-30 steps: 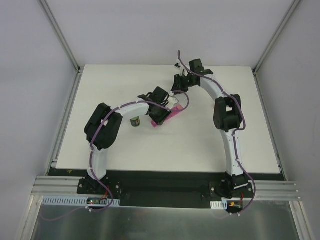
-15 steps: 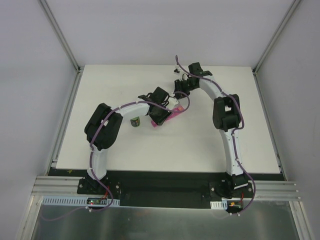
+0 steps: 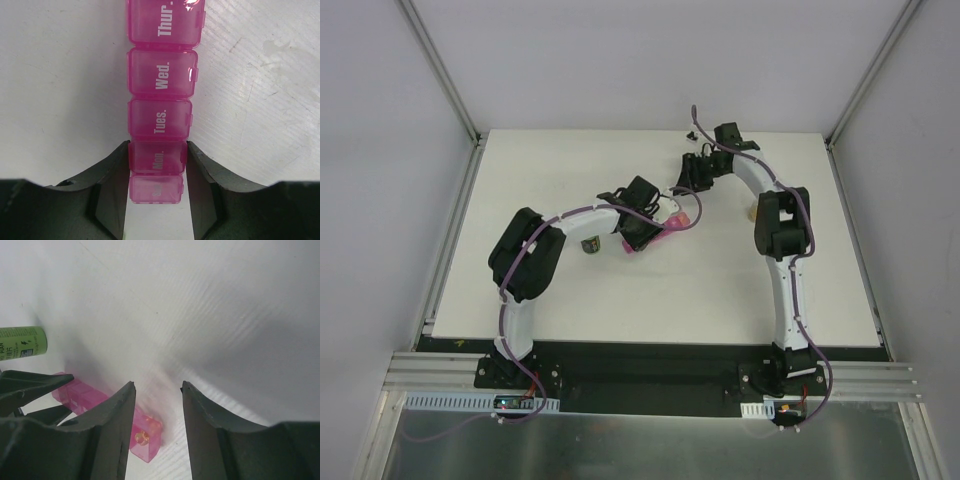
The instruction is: Sort the pills into containers
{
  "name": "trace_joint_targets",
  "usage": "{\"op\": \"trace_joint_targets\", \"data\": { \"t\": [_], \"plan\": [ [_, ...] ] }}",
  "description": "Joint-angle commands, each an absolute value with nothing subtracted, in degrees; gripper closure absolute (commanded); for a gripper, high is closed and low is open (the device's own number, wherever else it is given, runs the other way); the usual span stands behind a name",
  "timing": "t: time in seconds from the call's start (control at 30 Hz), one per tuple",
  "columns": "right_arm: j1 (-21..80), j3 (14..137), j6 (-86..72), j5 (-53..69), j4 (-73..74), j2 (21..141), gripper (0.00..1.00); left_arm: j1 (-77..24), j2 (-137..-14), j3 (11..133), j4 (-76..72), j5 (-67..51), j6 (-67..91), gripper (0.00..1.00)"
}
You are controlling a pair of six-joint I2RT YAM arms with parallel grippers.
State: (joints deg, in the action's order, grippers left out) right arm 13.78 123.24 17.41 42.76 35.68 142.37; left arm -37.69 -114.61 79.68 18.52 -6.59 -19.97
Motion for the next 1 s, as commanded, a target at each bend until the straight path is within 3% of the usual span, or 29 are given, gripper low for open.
{"op": "trace_joint_targets", "data": {
  "t": [0.0,0.3,0.63,0.97],
  "plan": [
    [13.3,122.3,15.9,45.9,35.2,138.4,0.54,-38.6,-114.3,77.9,21.3,-4.8,-21.9,0.75],
    [13.3,121.6,15.4,54.8,36.5,139.9,0.59,-38.6,-114.4,78.1,21.4,-5.8,-21.5,0.75],
    [13.1,118.7,17.9,55.5,38.1,136.9,0.69,-38.4,-115.0,78.6,21.4,-6.6,-20.5,0.76],
    [12.7,114.2,20.4,55.5,38.1,131.8,0.73,-37.7,-116.4,80.0,22.9,-8.4,-18.1,0.76]
  ]
}}
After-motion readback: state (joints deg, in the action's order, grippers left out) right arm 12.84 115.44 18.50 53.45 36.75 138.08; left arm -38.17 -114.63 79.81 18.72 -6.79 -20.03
